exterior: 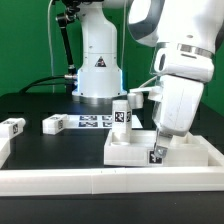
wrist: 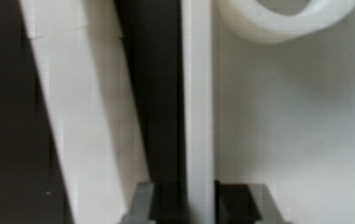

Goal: Assemble square table

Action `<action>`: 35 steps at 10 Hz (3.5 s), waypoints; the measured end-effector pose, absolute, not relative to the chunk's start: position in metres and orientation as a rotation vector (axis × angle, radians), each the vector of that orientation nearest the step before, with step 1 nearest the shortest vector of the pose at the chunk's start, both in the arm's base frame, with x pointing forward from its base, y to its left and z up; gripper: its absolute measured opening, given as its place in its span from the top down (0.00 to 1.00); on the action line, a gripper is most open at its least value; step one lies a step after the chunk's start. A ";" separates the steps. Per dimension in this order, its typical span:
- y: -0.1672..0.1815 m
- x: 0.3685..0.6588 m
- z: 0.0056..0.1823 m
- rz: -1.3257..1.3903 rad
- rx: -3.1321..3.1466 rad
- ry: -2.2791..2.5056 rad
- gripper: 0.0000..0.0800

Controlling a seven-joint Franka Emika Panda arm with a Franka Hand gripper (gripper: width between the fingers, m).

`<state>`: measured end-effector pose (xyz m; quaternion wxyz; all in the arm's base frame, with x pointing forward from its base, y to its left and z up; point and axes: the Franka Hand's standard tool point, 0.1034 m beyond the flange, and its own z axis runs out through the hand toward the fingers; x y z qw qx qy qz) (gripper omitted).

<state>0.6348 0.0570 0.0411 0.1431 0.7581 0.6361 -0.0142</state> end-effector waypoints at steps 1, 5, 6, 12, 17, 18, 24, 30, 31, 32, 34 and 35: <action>0.058 0.640 0.043 -0.055 2.186 1.832 0.91; 0.057 0.640 0.041 -0.087 2.205 1.819 0.91; 0.057 0.640 0.041 -0.086 2.208 1.816 0.64; 0.032 0.640 0.069 -0.079 2.218 1.765 0.19; -0.009 0.607 0.082 -0.059 2.275 1.689 0.19; -0.008 0.607 0.083 -0.065 2.279 1.686 0.19; -0.043 0.595 0.085 -0.190 2.709 0.910 0.19; -0.077 0.590 0.091 -0.266 2.923 0.393 0.19; -0.100 0.580 0.088 -0.307 2.952 0.340 0.19; -0.116 0.567 0.087 -0.383 2.978 0.325 0.19; -0.167 0.540 0.075 -0.510 3.048 0.233 0.19; -0.173 0.536 0.072 -0.507 3.051 0.207 0.19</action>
Offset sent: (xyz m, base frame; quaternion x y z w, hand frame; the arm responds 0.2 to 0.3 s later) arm 0.0000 0.0000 0.0000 0.0000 0.0000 0.0000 1.0000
